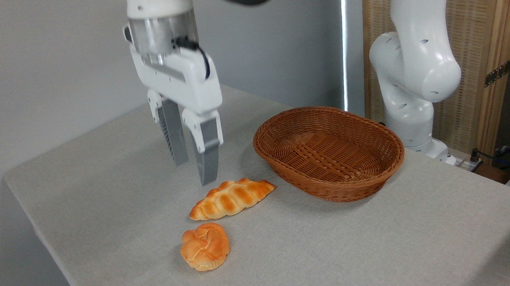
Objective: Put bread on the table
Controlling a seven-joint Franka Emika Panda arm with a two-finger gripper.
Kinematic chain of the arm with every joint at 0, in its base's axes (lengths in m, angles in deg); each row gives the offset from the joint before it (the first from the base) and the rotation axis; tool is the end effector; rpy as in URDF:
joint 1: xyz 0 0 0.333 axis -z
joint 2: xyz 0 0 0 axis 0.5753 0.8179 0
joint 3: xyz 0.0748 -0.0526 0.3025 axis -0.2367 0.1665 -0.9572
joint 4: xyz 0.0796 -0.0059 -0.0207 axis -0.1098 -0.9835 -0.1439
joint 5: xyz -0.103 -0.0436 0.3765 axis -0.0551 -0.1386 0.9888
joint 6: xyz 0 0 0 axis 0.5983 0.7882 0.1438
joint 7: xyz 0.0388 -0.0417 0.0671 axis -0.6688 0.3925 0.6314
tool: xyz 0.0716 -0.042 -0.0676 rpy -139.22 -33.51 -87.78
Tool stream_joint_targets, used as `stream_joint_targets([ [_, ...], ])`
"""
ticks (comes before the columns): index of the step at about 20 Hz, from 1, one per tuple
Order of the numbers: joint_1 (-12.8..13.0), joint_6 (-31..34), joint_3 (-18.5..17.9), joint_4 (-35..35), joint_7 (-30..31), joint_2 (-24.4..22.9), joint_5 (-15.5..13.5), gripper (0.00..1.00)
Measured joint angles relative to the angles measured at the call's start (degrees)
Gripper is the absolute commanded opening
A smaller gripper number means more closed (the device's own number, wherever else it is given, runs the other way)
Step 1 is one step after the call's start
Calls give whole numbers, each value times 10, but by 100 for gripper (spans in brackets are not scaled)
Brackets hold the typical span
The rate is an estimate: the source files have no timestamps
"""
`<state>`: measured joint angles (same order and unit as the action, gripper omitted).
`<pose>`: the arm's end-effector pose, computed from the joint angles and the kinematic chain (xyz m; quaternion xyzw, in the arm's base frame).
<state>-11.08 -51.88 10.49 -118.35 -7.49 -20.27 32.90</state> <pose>0.5543 -0.0376 0.5839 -0.9171 0.3946 -0.0495 0.0276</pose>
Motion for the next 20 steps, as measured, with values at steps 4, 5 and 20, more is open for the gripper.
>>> stream_joint_targets([
  [4,0,12,0,13,98,1,-1,100],
  [5,0,12,1,13,107,1,-1,100],
  [20,-13,46,29,18,112,-7,-1,100],
])
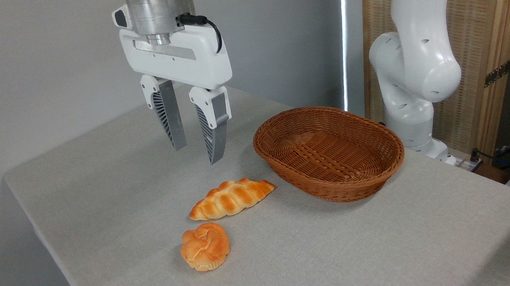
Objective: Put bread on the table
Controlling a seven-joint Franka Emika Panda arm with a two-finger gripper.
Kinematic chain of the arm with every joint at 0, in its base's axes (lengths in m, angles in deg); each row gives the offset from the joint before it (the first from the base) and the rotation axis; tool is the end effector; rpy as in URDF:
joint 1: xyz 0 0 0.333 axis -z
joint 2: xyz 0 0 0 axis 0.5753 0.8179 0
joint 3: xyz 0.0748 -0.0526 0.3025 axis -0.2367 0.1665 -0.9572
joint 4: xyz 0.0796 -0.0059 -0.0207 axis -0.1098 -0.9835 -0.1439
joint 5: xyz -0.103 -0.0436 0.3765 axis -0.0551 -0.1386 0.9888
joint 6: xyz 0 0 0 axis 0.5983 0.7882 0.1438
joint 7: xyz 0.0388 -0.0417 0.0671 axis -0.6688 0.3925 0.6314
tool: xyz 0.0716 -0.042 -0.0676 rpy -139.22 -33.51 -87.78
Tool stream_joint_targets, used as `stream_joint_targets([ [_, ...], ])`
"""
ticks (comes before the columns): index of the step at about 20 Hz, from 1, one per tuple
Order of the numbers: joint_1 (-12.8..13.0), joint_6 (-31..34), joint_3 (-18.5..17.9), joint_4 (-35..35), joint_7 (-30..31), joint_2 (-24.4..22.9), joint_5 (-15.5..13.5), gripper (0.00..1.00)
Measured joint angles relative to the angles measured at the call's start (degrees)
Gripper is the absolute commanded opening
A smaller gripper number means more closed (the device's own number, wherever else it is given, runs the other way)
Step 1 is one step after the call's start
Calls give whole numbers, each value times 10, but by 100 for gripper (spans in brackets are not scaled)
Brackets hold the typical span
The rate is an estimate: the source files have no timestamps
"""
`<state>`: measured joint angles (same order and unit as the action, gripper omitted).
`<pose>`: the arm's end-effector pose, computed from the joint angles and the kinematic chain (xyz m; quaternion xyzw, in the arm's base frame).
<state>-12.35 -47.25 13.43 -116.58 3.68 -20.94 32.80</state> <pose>0.5440 -0.0522 0.5978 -0.9478 0.3165 -0.0340 0.0172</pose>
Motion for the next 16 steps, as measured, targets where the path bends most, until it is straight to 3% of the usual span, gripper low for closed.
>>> stream_joint_targets([
  [4,-29,0,29,0,0,0,0,100],
  [16,-36,0,33,0,0,11,0,100],
])
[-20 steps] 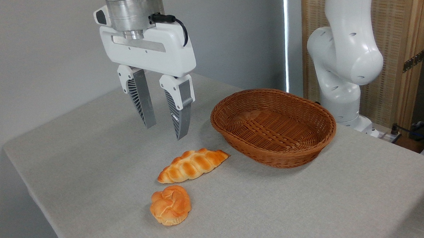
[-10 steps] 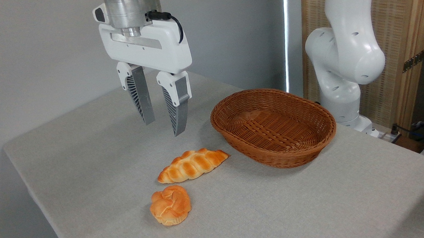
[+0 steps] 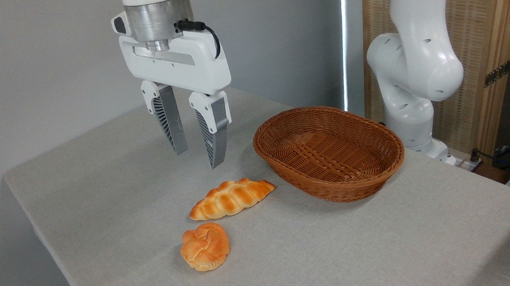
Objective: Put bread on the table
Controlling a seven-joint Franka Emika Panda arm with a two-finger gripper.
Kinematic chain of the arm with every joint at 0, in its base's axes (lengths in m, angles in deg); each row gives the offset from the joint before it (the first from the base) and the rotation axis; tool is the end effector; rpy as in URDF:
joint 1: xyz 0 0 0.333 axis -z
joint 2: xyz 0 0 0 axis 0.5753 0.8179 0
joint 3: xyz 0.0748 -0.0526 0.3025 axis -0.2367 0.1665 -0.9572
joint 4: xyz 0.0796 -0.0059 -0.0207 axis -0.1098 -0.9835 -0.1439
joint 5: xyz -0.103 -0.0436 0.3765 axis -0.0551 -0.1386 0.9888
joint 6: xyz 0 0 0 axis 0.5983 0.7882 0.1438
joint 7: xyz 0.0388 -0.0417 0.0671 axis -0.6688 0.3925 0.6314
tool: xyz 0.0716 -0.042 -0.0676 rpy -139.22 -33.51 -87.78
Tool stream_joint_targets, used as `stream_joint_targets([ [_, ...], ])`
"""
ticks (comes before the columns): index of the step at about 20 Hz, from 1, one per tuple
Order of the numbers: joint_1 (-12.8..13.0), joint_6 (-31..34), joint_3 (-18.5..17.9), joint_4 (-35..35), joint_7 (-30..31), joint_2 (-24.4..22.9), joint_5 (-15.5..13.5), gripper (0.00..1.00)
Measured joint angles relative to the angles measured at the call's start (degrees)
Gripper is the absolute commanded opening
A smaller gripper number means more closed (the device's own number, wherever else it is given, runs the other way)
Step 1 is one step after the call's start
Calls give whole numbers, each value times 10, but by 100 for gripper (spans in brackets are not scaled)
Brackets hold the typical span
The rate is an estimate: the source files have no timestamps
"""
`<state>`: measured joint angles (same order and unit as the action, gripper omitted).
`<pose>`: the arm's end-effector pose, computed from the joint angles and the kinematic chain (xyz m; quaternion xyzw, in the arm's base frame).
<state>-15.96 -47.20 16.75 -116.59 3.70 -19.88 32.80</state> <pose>0.5483 -0.0520 0.5884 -0.9489 0.3142 -0.0243 0.0193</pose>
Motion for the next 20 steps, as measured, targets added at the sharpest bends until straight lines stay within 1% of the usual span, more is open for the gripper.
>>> stream_joint_targets([
  [13,-1,0,2,1,0,-2,0,100],
  [17,-21,0,15,7,0,-3,0,100],
  [20,-54,2,48,8,0,-3,0,100],
])
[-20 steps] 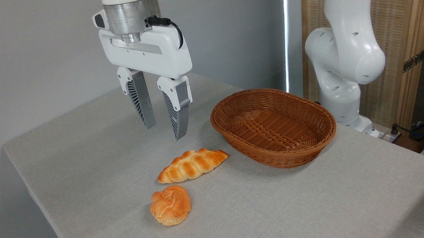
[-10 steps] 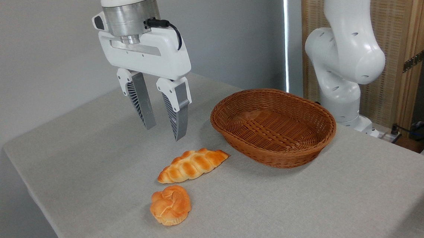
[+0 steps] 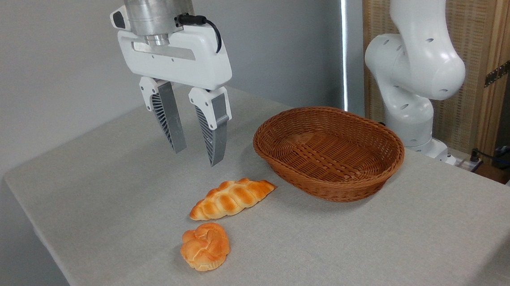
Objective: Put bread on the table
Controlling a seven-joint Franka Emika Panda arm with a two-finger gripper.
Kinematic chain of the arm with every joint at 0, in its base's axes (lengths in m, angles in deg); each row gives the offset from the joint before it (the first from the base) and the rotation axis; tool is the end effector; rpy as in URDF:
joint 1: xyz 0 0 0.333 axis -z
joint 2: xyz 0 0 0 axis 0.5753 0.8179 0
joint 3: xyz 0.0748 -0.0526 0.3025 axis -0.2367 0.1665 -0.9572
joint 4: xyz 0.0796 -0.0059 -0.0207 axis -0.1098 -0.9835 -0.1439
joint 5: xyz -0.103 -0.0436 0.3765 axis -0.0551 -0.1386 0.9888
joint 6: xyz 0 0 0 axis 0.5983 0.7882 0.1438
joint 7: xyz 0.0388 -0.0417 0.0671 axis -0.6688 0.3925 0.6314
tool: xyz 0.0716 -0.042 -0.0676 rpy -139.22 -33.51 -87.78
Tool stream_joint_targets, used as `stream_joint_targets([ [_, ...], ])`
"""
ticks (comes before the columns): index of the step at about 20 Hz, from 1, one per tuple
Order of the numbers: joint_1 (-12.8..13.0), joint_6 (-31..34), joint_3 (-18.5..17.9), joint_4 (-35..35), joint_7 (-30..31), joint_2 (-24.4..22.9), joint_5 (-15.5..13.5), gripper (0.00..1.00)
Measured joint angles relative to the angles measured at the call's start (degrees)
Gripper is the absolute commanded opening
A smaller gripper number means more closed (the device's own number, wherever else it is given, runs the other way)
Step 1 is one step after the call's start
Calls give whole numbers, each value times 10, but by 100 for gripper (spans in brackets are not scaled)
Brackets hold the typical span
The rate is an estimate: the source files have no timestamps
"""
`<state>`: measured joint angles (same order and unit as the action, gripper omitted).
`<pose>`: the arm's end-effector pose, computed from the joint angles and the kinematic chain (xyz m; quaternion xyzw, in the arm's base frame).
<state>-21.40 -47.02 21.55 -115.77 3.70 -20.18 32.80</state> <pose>0.5477 -0.0465 0.5983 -0.9504 0.3085 -0.0322 0.0231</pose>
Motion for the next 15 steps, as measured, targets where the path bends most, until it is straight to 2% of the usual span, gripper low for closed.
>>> stream_joint_targets([
  [7,-66,19,64,3,0,0,0,100],
  [15,-76,19,65,19,0,0,0,100],
])
